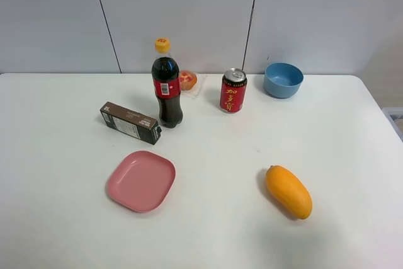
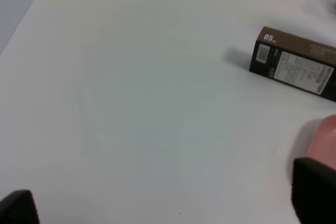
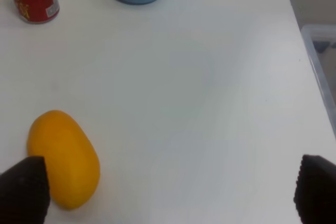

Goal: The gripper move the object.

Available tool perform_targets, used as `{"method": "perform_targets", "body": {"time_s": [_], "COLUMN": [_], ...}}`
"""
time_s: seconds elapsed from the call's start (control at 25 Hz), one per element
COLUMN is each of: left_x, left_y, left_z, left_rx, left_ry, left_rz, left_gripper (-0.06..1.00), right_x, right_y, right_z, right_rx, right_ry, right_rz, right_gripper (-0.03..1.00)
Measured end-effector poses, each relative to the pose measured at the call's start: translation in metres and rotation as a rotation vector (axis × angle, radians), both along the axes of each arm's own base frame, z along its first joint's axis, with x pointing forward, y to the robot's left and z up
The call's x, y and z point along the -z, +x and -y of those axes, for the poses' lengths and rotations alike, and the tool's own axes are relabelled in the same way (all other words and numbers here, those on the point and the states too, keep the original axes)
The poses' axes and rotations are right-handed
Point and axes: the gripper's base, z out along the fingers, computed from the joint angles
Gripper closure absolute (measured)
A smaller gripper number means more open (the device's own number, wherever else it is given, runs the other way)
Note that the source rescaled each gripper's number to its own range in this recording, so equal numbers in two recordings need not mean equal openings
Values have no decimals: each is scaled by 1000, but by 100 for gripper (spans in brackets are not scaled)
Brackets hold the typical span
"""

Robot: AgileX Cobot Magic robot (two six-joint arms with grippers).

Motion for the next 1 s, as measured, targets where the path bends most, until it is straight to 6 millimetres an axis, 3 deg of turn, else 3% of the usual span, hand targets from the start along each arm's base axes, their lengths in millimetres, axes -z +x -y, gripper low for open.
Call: {"method": "perform_targets", "body": {"time_s": [0.36, 1.0], "left_x": [0, 0], "left_y": [0, 0], "left_z": [0, 0], "left_rx": [0, 0], "left_ry": [0, 0], "left_rz": [0, 0], "left_gripper": [-6, -6], "right_x": [0, 0], "right_y": [0, 1], "right_z": [8, 8], "right_rx": [134, 115], "right_ry": [74, 40], "right_rz": [7, 7], "right_gripper": [18, 18]}}
